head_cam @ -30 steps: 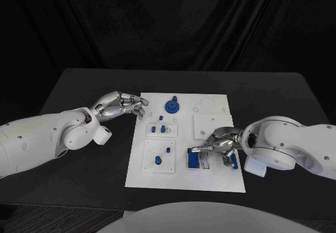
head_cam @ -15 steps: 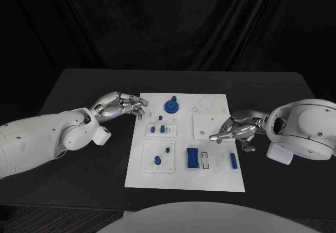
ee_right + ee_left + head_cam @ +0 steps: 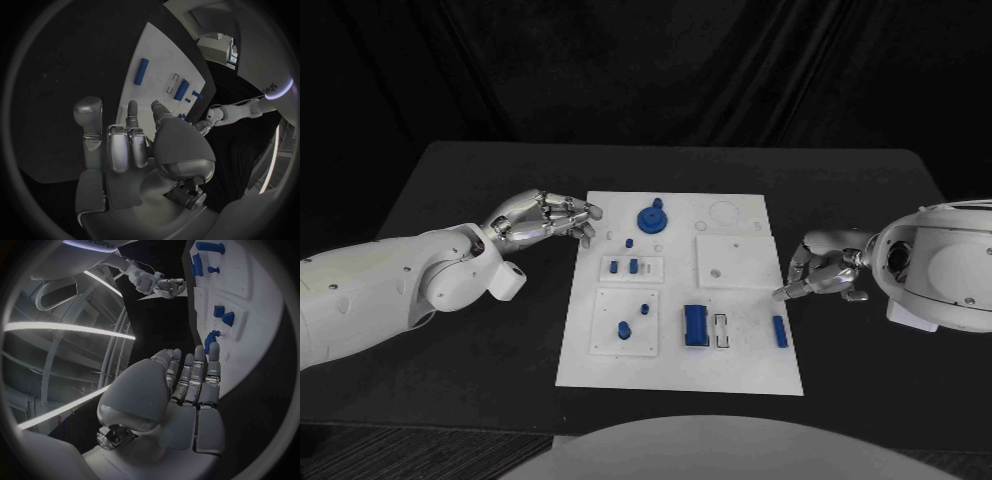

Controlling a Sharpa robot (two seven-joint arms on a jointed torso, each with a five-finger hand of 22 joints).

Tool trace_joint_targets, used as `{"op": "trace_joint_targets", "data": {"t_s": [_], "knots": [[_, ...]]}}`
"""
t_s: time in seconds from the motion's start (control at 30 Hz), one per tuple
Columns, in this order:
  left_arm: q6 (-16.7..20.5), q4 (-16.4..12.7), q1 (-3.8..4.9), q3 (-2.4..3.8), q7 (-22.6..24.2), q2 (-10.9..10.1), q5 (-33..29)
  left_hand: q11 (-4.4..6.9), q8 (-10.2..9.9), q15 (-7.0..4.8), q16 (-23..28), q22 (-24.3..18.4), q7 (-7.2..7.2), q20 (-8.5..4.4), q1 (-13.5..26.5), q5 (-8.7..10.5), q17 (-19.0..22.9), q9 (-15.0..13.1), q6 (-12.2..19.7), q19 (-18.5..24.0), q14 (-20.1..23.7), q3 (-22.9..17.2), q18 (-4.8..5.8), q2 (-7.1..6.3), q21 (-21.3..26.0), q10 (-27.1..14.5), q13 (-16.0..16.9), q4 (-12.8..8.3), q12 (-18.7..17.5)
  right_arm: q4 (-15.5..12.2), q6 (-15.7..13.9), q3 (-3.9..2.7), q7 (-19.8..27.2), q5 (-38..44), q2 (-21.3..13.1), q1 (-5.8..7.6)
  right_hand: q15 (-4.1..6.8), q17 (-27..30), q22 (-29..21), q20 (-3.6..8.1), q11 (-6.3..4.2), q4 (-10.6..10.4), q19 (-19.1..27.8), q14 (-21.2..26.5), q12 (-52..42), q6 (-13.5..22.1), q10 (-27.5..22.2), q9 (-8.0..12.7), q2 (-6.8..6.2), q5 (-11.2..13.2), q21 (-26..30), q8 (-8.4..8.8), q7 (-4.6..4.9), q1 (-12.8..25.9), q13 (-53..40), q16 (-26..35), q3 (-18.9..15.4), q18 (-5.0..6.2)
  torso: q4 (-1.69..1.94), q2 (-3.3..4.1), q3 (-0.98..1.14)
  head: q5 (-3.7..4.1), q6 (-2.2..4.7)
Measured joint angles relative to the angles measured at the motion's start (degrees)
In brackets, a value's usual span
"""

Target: Assemble the parts on the task board

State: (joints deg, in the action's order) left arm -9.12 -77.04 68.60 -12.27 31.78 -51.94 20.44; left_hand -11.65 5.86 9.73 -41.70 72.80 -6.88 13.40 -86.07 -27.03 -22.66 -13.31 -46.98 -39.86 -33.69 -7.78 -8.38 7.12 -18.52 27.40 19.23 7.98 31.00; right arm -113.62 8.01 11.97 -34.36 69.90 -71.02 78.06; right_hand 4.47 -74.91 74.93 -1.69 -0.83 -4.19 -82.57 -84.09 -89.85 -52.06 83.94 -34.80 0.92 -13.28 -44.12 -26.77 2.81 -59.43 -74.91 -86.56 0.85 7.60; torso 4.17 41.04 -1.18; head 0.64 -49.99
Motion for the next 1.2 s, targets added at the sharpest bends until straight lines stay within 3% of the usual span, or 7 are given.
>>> {"op": "trace_joint_targets", "data": {"t_s": [0.2, 0.43, 0.67, 0.97, 1.2], "knots": [[0.0, 0.2, 0.0, 0.0, 0.0, 0.2, 0.0, 0.0, 0.0, 0.0, 0.0, 0.1, 0.0, 0.0, 0.0, 0.0, 0.0, 0.0, 0.0, 0.0, 0.0, -0.2, 0.0, 0.0, 0.0, 0.0, 0.0, -0.2, 0.0, -0.4, 0.9, -0.01, -0.5, 3.9, 0.0, -1.69, 0.45, 0.0, 0.0, 0.47, -0.52, -0.7, -0.1, 0.0, 0.0, -1.2, 0.1, -2.1, 0.0, 0.0, 0.3, -1.59, -0.75, 0.0, 0.0, -0.2, -0.7, -0.01, -0.03, 0.0, 0.09, 0.51, 0.0], [0.0, 0.3, 0.0, 0.0, 0.0, 0.2, 0.0, 0.0, 0.0, 0.0, 0.0, 0.1, 0.0, -0.21, 0.0, -0.28, 0.0, 0.0, 0.0, 0.2, 0.0, -0.3, 0.0, 0.0, 0.0, 0.0, -0.1, 0.0, 0.0, -1.1, 0.9, 0.01, -0.8, 6.4, 0.0, -2.95, 0.83, 0.0, 0.0, 0.7, -0.93, -1.5, -0.3, 0.0, 0.0, -2.3, 0.1, -2.6, 0.46, 1.8, 0.3, -1.46, -1.06, 0.5, 0.0, -0.2, -1.5, -0.01, -0.07, 0.0, 0.15, 0.71, 0.0], [0.0, 0.4, 0.0, 0.0, 0.0, 0.2, 0.0, 0.0, 0.0, 0.0, 0.0, 0.2, 0.0, -0.21, 0.0, -0.28, 0.0, 0.0, 0.0, 0.2, 0.0, -0.5, 0.0, 0.0, 0.0, 0.0, -0.1, -0.2, 0.0, -2.3, 0.4, 0.01, -0.9, 8.0, 0.4, -4.43, 0.98, 0.0, 0.0, 0.88, -0.93, -2.0, -0.5, 0.1, 0.0, -3.3, 0.1, -1.2, 0.68, 2.0, 0.0, 1.65, -0.87, 0.7, 0.0, -0.4, -2.0, -0.01, -0.19, 0.04, 0.18, 0.64, 0.0], [0.0, 0.0, 0.0, 0.0, 0.0, 0.2, 0.0, 0.0, 0.0, 0.0, 0.0, 0.4, 0.0, -0.2, 0.0, -0.28, 0.1, 0.0, 0.0, 0.2, 0.0, -0.6, 0.0, 0.0, 0.0, 0.0, -0.2, 0.0, 0.0, -2.3, -0.5, 0.01, -1.0, 9.0, 1.0, -6.21, 0.98, 0.0, 0.0, 0.88, -0.92, -2.0, -0.5, 0.1, 0.0, -3.6, 0.1, -0.4, 0.71, 2.0, -0.6, 3.32, -0.58, 0.7, 0.0, -0.4, -2.0, -0.01, -0.09, 0.12, 0.18, 0.64, 0.0], [0.0, 0.0, 0.0, 0.0, -0.1, 0.1, 0.0, 0.0, 0.0, 0.0, 0.0, 0.5, 0.0, -0.2, 0.0, -0.28, 0.1, 0.0, 0.0, 0.2, 0.0, -0.8, 0.0, 0.0, 0.0, 0.0, -0.2, -0.2, 0.0, -1.8, -0.4, 0.01, -1.1, 9.9, 1.7, -7.14, 0.97, 0.0, 0.0, 0.87, -0.92, -1.0, -0.5, 0.1, 0.0, -4.0, 0.1, 2.0, 0.65, 0.0, -0.6, 7.72, -0.2, -1.6, 0.0, -0.4, -1.7, -0.01, -0.01, 0.12, 0.18, 0.85, 0.0]]}}
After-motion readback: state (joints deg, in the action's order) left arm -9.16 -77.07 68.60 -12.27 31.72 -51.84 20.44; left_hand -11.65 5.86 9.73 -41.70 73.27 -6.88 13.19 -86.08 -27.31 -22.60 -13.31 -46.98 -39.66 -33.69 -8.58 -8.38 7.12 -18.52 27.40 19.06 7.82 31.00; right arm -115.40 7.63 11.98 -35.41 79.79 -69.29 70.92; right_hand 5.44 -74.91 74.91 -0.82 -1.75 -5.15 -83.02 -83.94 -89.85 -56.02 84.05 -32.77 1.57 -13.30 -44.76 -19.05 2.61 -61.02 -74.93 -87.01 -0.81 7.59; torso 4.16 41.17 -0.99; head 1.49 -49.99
